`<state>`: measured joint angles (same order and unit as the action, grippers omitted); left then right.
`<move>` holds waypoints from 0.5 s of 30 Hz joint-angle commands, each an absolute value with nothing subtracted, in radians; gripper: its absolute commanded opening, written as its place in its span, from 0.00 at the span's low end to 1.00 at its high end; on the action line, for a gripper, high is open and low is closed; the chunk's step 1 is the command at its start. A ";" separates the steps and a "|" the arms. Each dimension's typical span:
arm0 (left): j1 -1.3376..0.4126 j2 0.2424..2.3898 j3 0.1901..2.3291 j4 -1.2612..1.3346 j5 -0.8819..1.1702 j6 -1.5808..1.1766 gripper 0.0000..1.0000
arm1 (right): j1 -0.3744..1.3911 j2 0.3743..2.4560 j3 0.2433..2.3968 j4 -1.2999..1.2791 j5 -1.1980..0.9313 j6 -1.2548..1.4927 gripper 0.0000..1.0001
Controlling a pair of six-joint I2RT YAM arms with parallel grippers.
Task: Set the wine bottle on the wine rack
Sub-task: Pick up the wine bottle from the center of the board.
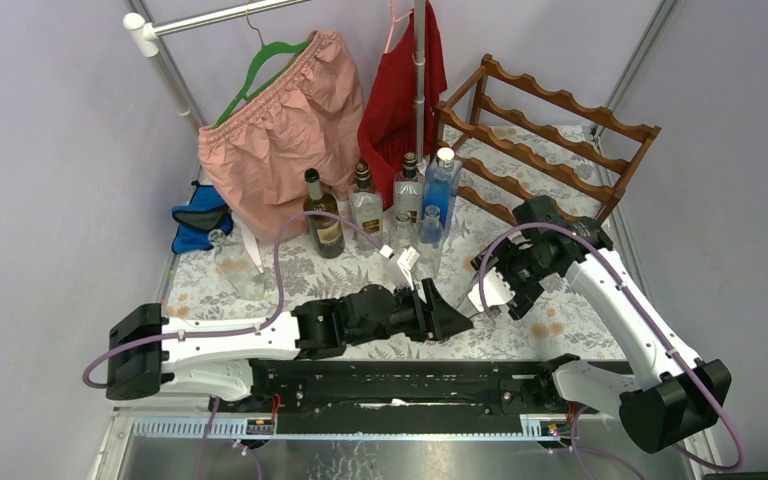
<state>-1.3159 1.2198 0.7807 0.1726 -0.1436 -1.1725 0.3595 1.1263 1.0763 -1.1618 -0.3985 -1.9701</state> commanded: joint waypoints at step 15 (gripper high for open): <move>-1.254 1.240 0.793 0.186 0.003 -1.164 0.63 | 0.479 1.109 1.155 -1.058 -0.352 -1.895 0.00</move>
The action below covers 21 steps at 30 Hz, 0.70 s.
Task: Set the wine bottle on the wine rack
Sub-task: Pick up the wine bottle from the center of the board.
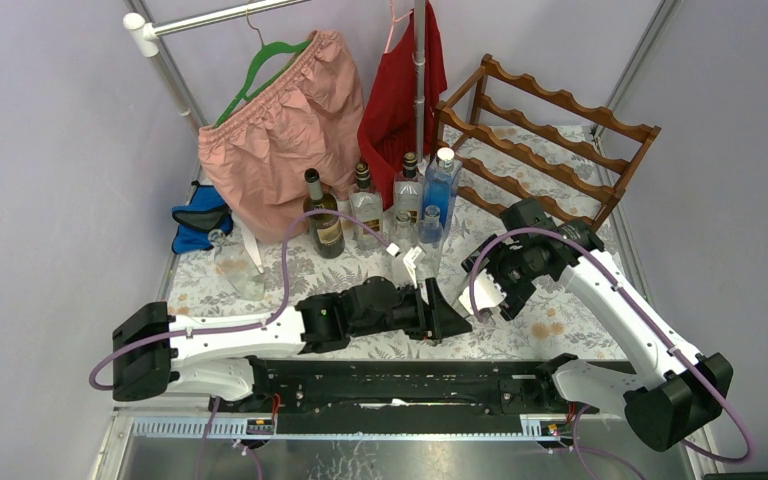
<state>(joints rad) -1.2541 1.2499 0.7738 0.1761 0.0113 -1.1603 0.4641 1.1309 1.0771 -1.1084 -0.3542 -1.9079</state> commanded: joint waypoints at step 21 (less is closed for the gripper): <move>-1.255 1.217 0.743 0.245 0.021 -1.156 0.47 | 0.489 1.121 1.133 -1.019 -0.271 -1.848 0.00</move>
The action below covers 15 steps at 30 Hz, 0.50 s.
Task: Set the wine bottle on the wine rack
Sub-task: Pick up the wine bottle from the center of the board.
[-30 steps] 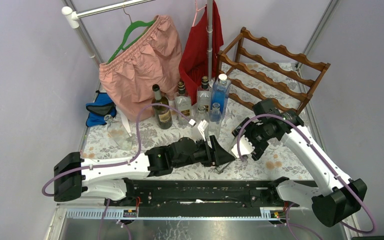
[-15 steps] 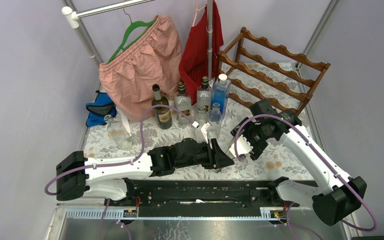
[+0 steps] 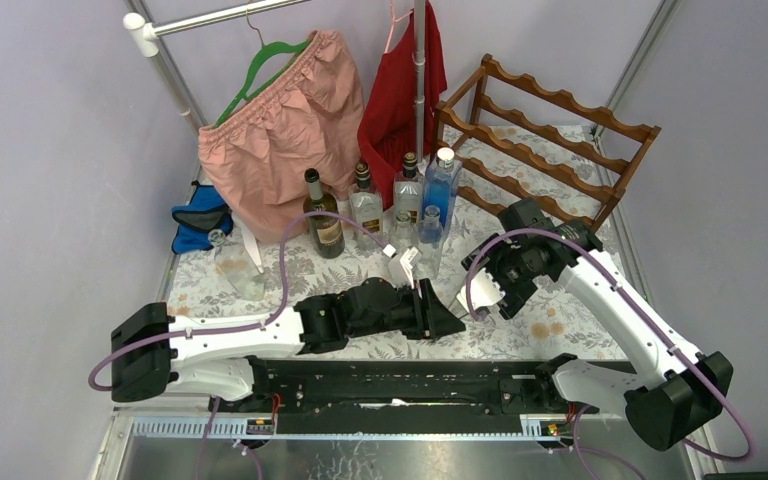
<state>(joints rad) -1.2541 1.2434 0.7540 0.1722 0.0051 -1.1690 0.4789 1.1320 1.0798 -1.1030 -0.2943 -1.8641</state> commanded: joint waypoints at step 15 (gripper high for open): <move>-1.253 1.232 0.692 0.404 0.070 -1.145 0.00 | 0.491 1.087 1.099 -1.029 -0.318 -1.877 0.16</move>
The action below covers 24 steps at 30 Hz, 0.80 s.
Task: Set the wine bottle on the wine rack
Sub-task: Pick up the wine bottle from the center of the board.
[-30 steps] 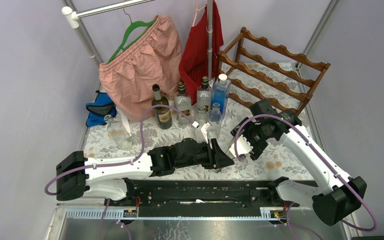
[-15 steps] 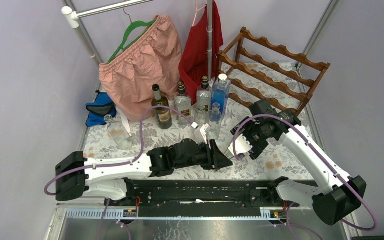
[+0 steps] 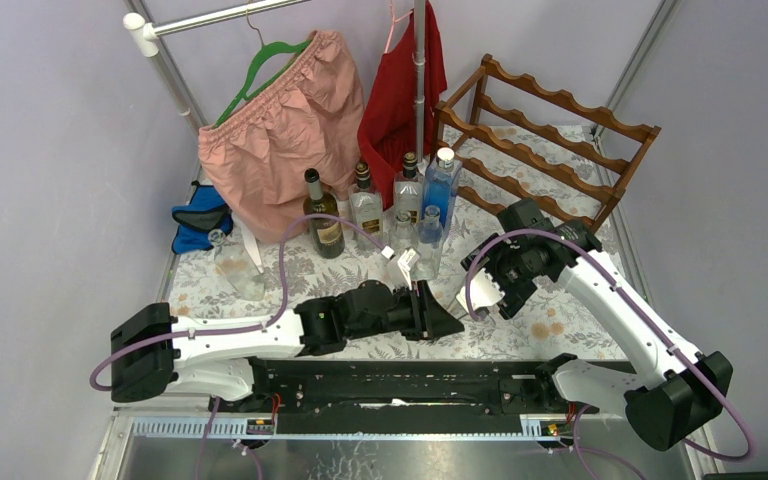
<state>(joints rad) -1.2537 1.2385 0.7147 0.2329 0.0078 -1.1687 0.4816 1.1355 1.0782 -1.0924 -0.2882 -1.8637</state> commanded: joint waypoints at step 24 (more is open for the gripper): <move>-1.230 1.215 0.555 0.605 0.107 -1.247 0.00 | 0.490 1.044 1.088 -1.007 -0.422 -1.828 1.00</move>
<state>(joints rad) -1.2251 1.2385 0.5510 0.4324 0.0616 -1.2465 0.4843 1.0744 1.0660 -1.0878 -0.3519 -1.8374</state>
